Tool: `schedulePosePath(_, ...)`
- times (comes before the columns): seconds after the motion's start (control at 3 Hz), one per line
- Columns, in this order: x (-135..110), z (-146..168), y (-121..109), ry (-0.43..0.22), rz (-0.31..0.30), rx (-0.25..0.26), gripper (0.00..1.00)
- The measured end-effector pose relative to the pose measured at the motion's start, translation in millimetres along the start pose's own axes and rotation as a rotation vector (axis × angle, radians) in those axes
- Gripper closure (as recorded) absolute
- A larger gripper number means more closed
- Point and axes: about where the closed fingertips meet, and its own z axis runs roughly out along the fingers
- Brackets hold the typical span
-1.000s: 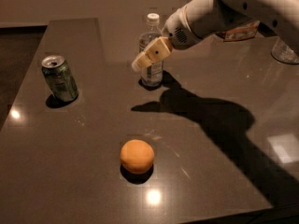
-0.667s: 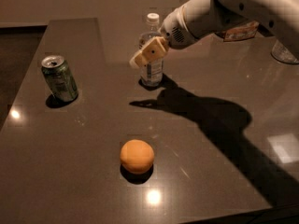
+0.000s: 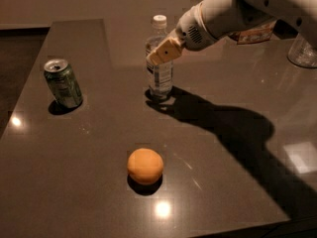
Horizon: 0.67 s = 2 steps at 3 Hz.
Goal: Knock blue plastic bottle over
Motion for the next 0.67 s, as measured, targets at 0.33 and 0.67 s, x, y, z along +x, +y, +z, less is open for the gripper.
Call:
schedulePosePath(0.33, 5.4, -36.1, 10.2, 0.064, -0.017, 0.03, 0.99)
schedulePosePath(0.67, 11.3, -66.0, 25.6, 0.199, -0.077, 0.054, 1.0)
